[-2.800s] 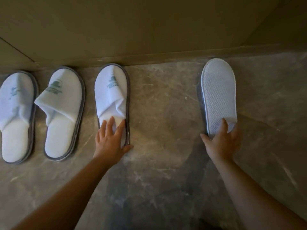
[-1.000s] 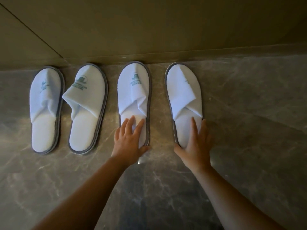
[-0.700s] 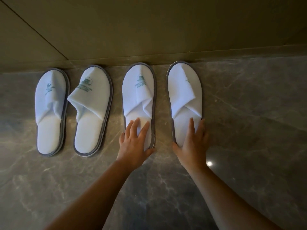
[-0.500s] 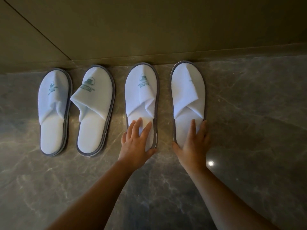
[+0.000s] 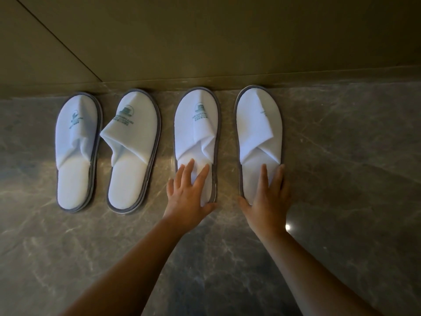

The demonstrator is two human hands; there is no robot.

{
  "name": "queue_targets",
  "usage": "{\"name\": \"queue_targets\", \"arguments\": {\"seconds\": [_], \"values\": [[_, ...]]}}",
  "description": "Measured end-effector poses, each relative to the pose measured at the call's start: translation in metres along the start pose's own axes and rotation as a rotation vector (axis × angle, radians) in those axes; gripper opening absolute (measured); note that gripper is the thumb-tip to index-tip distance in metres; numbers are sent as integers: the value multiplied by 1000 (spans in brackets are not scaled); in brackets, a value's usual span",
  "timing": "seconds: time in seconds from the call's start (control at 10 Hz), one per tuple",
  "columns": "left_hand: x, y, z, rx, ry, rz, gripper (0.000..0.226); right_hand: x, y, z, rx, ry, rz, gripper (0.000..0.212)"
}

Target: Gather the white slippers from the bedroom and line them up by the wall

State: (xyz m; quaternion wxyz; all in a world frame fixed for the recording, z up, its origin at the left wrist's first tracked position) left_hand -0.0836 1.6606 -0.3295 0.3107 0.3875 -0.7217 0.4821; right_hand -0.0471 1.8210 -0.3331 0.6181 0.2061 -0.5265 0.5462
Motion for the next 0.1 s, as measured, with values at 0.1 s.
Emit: {"name": "queue_targets", "arguments": {"seconds": [0.1], "values": [[25,-13,-15,-24,-30,-30,82,30,-8,11,160,122,-105,77]]}}
Point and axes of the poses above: each hand's wrist, its own y-axis towards the middle knuckle, its own x-axis out of the back of the hand, z = x × y, the point moved 4 cm from there along y, towards the middle knuckle, and after that the axes turned 1 degree about -z, right-handed, at the moved point
